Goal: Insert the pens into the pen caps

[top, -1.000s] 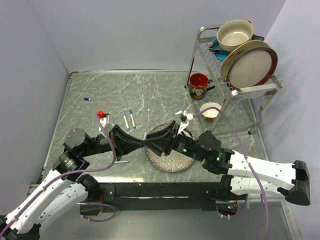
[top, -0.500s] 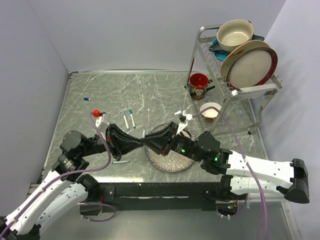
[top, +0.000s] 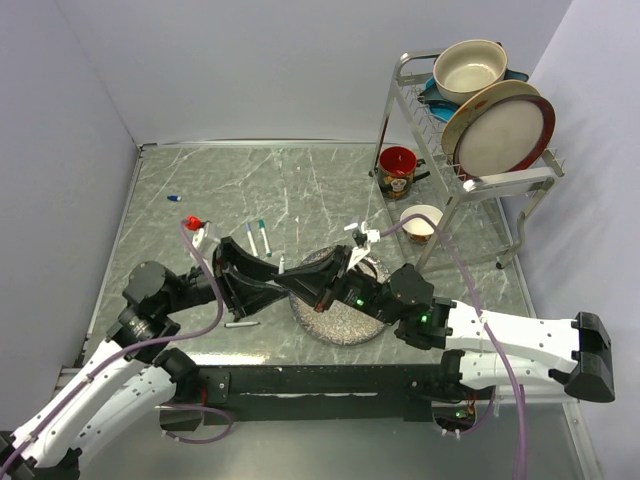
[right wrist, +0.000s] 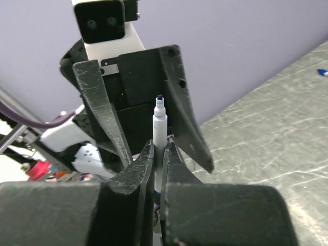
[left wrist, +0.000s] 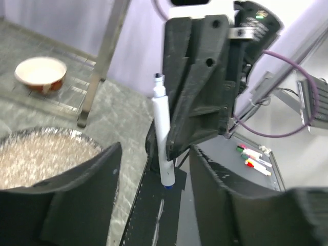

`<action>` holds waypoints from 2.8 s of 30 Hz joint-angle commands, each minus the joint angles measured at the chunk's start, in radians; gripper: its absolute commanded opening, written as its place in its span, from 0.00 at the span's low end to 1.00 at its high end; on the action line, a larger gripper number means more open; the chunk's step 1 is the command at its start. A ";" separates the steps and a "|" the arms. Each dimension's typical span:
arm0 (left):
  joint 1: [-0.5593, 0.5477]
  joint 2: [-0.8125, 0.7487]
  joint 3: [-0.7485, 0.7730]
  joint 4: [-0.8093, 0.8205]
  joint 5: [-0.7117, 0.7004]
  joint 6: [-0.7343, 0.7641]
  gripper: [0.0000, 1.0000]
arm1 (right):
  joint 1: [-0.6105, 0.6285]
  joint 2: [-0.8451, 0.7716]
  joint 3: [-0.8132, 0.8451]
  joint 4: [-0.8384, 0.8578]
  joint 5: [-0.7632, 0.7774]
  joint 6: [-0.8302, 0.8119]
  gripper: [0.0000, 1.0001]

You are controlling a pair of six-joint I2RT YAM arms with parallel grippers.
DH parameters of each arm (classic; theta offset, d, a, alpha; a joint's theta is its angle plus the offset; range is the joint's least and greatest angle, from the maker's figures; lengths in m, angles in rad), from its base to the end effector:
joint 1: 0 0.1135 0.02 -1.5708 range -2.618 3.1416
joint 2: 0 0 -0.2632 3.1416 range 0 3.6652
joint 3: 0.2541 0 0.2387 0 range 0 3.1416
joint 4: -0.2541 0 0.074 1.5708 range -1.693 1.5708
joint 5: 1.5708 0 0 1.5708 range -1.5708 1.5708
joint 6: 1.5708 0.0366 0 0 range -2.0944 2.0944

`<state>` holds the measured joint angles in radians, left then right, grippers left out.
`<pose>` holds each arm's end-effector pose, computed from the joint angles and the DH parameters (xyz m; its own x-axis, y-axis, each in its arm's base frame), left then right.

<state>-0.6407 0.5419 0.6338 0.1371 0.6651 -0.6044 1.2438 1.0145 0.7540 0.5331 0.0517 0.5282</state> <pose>0.0820 -0.0893 0.3535 -0.3913 -0.2660 -0.8810 0.8869 0.1463 -0.4382 0.0744 0.2136 0.3653 -0.3939 0.4056 -0.8248 -0.8466 0.1893 0.4974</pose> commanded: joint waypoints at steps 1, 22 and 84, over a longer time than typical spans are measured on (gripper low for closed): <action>-0.001 0.026 0.058 -0.094 -0.151 -0.032 0.63 | 0.014 -0.010 0.034 0.032 -0.001 -0.019 0.00; 0.004 0.225 0.276 -0.466 -1.013 -0.159 0.99 | 0.011 -0.235 -0.051 -0.212 0.165 -0.126 0.00; 0.981 1.701 1.043 -0.407 -0.318 0.270 0.66 | 0.013 -0.551 -0.262 -0.260 0.137 -0.162 0.00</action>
<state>0.3397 2.3104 1.7531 -0.1951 0.3798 -0.3855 1.2507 0.4870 0.5014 0.2459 0.1898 0.3729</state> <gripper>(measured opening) 0.667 0.056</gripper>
